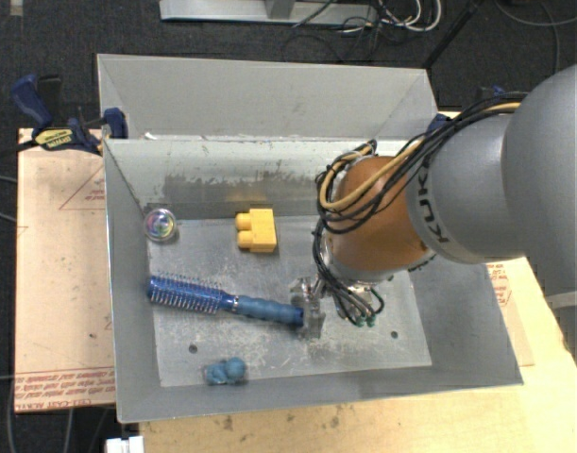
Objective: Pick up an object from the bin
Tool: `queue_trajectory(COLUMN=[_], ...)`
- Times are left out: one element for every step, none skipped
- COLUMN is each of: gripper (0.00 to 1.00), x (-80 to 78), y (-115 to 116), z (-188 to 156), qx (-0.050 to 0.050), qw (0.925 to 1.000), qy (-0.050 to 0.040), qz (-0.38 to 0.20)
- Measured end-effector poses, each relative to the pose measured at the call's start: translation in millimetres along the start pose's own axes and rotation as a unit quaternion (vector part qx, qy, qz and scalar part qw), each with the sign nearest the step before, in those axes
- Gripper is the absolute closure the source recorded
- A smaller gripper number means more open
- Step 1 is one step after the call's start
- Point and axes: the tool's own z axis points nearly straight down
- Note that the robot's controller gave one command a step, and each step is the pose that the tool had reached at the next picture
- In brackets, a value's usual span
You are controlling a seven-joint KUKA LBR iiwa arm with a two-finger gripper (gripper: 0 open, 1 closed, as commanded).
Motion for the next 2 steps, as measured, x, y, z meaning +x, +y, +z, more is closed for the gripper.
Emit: queue_trajectory(gripper=[1.00,1.00], x=[-31.9,-52.3], y=[-13.1,-9.5], z=[-153.6,-59.3], qx=[0.001,0.000], qw=[0.9999,0.9945], qy=[-0.0059,0.0026], qz=[-0.009,-0.104])
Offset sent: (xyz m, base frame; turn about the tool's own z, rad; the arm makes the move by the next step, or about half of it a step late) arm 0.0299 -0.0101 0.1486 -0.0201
